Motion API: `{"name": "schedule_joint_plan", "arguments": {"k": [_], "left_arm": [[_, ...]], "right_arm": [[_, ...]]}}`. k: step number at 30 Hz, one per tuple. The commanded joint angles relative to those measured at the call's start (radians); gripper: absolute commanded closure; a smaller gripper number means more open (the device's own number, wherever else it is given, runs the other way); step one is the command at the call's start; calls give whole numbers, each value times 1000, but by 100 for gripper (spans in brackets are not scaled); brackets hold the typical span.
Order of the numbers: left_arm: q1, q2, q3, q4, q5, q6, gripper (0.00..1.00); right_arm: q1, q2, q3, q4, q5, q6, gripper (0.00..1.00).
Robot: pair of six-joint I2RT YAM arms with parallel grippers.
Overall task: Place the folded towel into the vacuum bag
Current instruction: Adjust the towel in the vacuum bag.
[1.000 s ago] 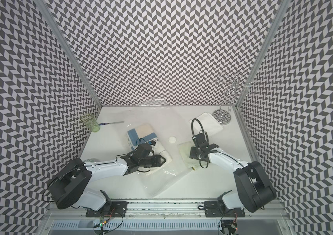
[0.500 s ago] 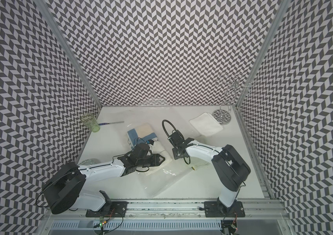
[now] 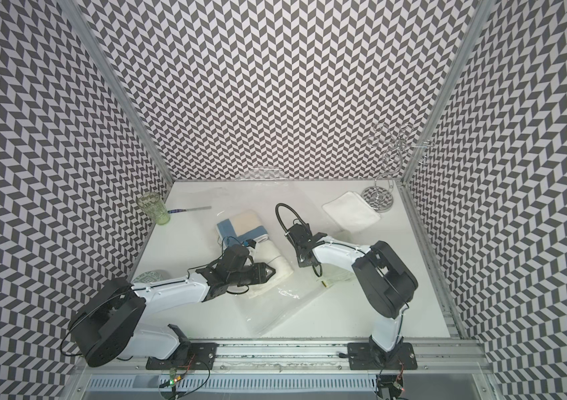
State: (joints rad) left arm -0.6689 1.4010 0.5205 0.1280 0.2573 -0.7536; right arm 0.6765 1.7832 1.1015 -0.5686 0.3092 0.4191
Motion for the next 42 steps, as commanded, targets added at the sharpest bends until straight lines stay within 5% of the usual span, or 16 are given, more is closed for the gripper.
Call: {"name": "schedule_joint_plan", "arguments": {"k": [1, 10, 17, 20, 22, 25, 29, 34, 42], "left_arm": [[52, 22, -30, 36, 39, 14, 53], [95, 72, 34, -73, -9, 69, 53], [98, 16, 113, -143, -26, 103, 53], [97, -32, 128, -183, -20, 107, 54], [96, -67, 146, -217, -9, 108, 54], [93, -116, 182, -269, -5, 105, 55], [46, -130, 261, -313, -12, 101, 56], [-120, -11, 403, -268, 23, 72, 57], [-224, 303, 564, -147, 114, 65, 66]], "right_arm": [[-31, -101, -28, -12, -77, -15, 87], [34, -258, -110, 53, -522, 162, 95], [43, -186, -94, 314, -557, 392, 94], [28, -135, -72, 312, -603, 351, 84], [19, -147, -67, 278, -657, 262, 59], [-18, -234, -63, 169, -688, 137, 38], [-153, -387, -129, 62, -653, 75, 33], [-395, -444, -261, 43, -608, 13, 33], [-430, -341, -306, 137, -624, -11, 30]]}}
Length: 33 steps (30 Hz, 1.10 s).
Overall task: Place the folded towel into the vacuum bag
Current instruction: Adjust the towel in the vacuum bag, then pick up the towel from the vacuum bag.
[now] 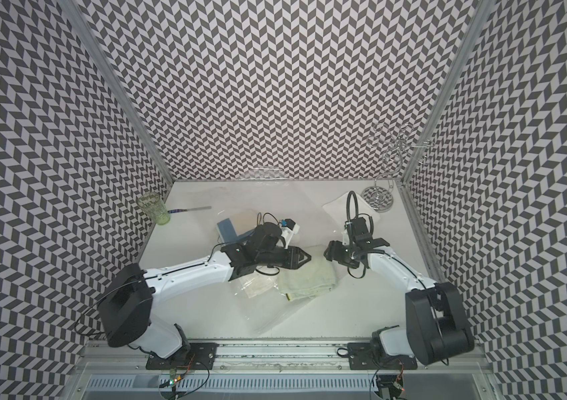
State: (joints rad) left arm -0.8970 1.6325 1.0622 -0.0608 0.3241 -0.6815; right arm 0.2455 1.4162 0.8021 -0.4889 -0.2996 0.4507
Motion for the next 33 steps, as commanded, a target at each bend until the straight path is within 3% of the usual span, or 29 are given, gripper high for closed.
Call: {"name": "schedule_joint_plan", "arguments": {"k": [1, 13, 16, 20, 23, 28, 33], "left_arm": [[4, 100, 26, 52, 55, -7, 67], [55, 217, -80, 184, 77, -69, 77], [65, 232, -116, 226, 90, -100, 81], [67, 248, -136, 250, 94, -113, 83], [66, 246, -143, 255, 88, -113, 83], [68, 222, -149, 254, 76, -104, 84], [71, 44, -202, 231, 90, -123, 85]], "right_arm": [[4, 35, -18, 69, -28, -46, 30], [32, 75, -147, 203, -139, -18, 41], [44, 84, -136, 213, -140, -41, 50], [77, 32, -88, 188, -101, -74, 73], [157, -11, -32, 136, -19, -66, 82], [373, 15, 75, 20, 247, 41, 88], [481, 53, 109, -14, 440, 132, 90]]}}
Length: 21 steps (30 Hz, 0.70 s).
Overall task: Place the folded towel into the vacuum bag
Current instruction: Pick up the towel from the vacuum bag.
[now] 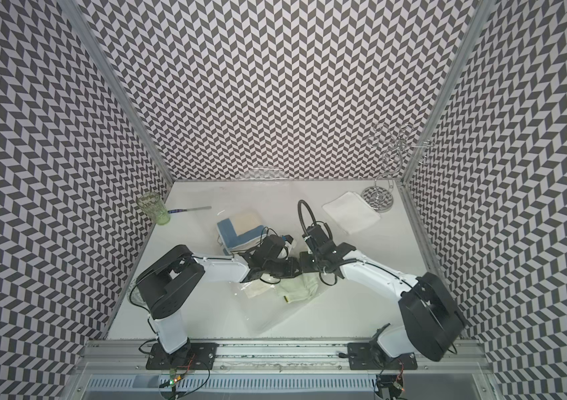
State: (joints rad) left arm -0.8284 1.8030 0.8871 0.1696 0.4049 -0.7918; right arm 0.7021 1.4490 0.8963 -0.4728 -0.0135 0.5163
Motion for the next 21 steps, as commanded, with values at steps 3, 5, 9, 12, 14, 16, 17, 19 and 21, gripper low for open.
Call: {"name": "schedule_joint_plan", "arguments": {"k": [3, 5, 9, 12, 14, 16, 17, 19, 21], "left_arm": [[17, -281, -92, -50, -18, -20, 85], [44, -356, -148, -82, -45, -22, 85], [130, -389, -253, -99, -66, -2, 87], [154, -373, -287, -57, -59, 3, 87], [153, -360, -284, -41, -52, 6, 88], [152, -353, -293, -23, -41, 3, 88], [152, -354, -303, -14, -38, -1, 89], [152, -351, -326, 14, -31, -8, 89], [154, -339, -338, 37, -19, -13, 89]], "right_arm": [[37, 17, 18, -28, 174, 63, 91], [48, 10, 29, -27, 183, 50, 91], [95, 10, 57, -37, 203, 26, 91], [141, 22, 81, -47, 227, 22, 91], [170, 36, 99, -50, 244, 24, 91], [197, 49, 115, -40, 251, 23, 91], [211, 57, 122, -33, 253, 21, 91], [241, 75, 139, -20, 248, 17, 91], [271, 102, 158, -8, 233, 13, 91]]}}
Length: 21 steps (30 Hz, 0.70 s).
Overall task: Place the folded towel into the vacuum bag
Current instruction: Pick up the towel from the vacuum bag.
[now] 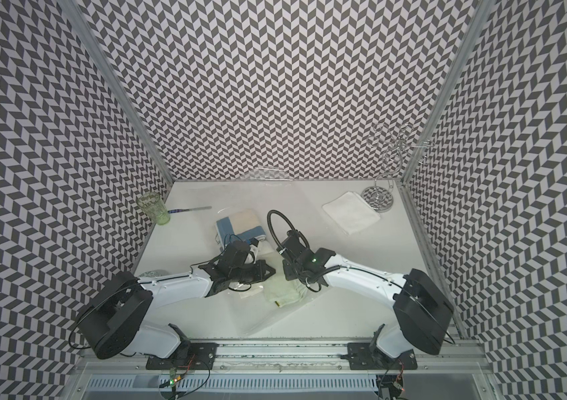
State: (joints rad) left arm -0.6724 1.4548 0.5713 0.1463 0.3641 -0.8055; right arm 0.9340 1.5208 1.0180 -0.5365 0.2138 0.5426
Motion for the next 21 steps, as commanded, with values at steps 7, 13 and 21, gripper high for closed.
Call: {"name": "schedule_joint_plan", "arguments": {"k": [7, 13, 21], "left_arm": [[-1, 4, -30, 85, 32, 4, 90], [17, -38, -33, 31, 27, 27, 90], [107, -299, 43, -370, -87, 113, 74]], "right_arm": [[61, 76, 1, 212, -234, 26, 91], [52, 167, -47, 245, -252, 56, 91], [-79, 112, -77, 124, -100, 43, 93]]}}
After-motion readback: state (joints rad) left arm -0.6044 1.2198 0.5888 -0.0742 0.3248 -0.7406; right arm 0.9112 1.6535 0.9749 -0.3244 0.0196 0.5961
